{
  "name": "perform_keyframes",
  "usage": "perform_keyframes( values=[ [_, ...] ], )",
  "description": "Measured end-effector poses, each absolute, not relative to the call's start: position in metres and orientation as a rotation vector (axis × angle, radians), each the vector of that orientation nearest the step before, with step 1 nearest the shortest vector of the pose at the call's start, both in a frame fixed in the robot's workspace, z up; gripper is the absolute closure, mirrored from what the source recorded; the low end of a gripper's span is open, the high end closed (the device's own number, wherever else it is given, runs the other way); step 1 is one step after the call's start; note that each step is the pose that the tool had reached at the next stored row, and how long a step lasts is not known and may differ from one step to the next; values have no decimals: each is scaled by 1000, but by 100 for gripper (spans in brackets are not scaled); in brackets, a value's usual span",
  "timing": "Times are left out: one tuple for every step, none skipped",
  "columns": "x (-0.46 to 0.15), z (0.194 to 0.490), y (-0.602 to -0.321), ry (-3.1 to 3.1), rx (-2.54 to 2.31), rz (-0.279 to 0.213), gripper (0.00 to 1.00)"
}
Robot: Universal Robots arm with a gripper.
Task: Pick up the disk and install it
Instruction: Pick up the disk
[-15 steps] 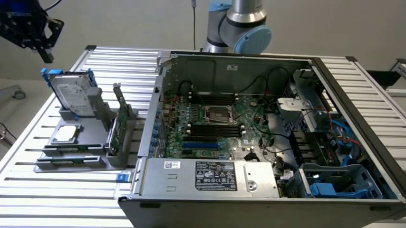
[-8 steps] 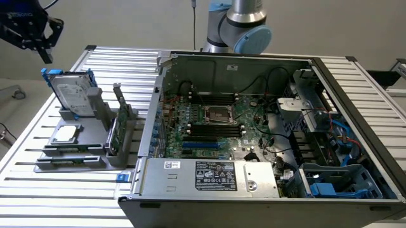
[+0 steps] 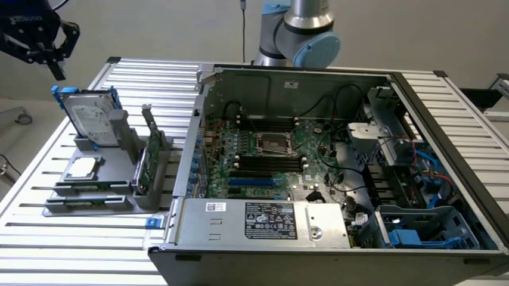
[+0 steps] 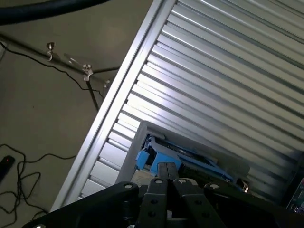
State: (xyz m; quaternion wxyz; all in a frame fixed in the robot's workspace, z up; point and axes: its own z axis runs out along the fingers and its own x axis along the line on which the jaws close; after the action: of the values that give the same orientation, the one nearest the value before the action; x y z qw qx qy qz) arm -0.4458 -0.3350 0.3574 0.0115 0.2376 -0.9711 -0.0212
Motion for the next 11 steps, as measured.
perform_keyframes(
  values=[
    [-446, 357, -335, -3021, 769, -66, 89],
    [-446, 357, -335, -3014, 796, -65, 89],
    [-446, 357, -335, -3005, 826, -65, 89],
    [-446, 357, -335, -2997, 852, -65, 89],
    [-446, 357, -335, -2989, 879, -64, 89],
    [-446, 357, -335, -2981, 906, -64, 89],
    [-446, 357, -335, -2972, 933, -64, 89],
    [-446, 357, -335, -2963, 959, -63, 89],
    [-446, 357, -335, -2954, 986, -63, 89],
    [-446, 356, -335, -2945, 1012, -62, 89],
    [-446, 356, -335, -2936, 1038, -62, 89]
  ],
)
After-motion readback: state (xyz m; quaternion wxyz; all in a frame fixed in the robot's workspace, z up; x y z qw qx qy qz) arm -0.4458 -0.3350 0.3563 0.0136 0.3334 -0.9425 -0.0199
